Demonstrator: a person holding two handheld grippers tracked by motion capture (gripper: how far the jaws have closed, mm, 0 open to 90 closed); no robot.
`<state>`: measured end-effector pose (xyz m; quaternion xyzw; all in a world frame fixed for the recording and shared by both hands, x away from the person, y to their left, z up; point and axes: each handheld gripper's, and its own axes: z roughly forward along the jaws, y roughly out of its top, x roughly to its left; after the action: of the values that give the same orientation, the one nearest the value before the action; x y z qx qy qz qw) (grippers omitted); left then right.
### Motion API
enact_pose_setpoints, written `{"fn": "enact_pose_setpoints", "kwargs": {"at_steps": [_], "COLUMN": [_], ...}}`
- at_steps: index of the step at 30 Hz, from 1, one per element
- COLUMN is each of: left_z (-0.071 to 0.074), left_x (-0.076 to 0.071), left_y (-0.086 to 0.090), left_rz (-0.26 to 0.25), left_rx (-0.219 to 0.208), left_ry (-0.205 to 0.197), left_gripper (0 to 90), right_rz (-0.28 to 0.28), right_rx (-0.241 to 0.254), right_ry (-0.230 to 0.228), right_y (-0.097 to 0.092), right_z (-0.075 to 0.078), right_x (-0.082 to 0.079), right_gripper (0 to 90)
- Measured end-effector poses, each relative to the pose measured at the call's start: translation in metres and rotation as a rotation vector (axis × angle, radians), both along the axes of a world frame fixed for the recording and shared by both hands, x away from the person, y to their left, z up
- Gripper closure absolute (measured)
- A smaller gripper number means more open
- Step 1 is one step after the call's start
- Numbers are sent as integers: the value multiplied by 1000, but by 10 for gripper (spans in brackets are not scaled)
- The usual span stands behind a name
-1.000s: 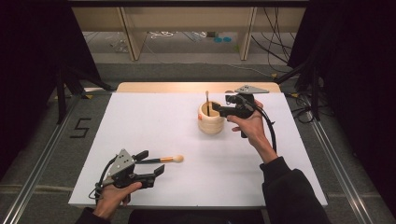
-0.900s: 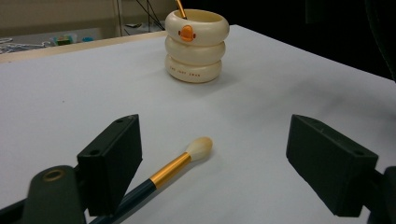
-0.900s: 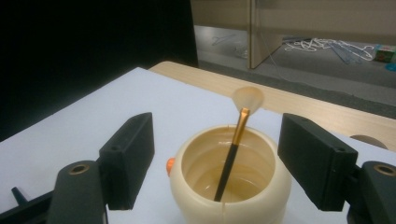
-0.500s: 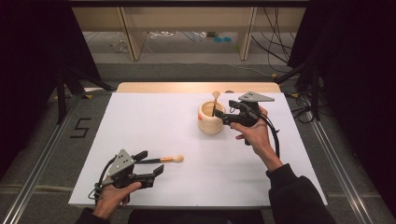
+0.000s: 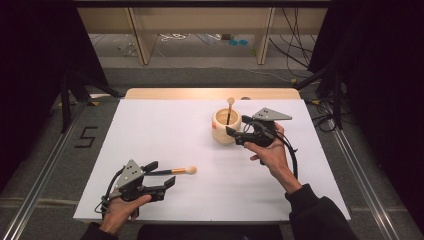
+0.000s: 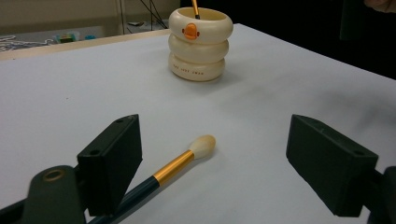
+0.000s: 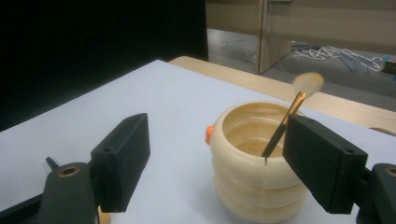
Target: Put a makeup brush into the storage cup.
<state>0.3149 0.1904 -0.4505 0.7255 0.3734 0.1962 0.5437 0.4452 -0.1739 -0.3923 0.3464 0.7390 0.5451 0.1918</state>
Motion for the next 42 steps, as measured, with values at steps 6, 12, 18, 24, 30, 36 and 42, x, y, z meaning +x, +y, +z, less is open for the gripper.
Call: {"fn": "enact_pose_setpoints", "kwargs": {"at_steps": [6, 12, 18, 24, 30, 36, 42], "left_z": [0, 0, 0, 0, 0, -1, -1], "left_x": [0, 1, 1, 2, 2, 3, 2], "left_y": [-1, -2, -1, -1, -1, -1, -2], "left_rz": [4, -5, 11, 0, 3, -4, 13], "left_rx": [-11, -4, -14, 1, 1, -2, -7], "left_ry": [10, 6, 13, 3, 6, 4, 19], "left_gripper": [180, 180, 180, 180, 180, 180, 180], "right_rz": [17, 29, 46, 64, 79, 78, 80], "right_rx": [2, 3, 12, 2, 3, -7, -4], "right_ry": [15, 26, 30, 23, 25, 39, 44], "right_y": [1, 1, 4, 5, 4, 0, -7], "right_z": [-3, -8, -13, -16, -21, -27, -29], "right_x": [-7, -15, -24, -34, -41, -46, -52], "right_gripper": [235, 229, 224, 222, 219, 214, 208]}}
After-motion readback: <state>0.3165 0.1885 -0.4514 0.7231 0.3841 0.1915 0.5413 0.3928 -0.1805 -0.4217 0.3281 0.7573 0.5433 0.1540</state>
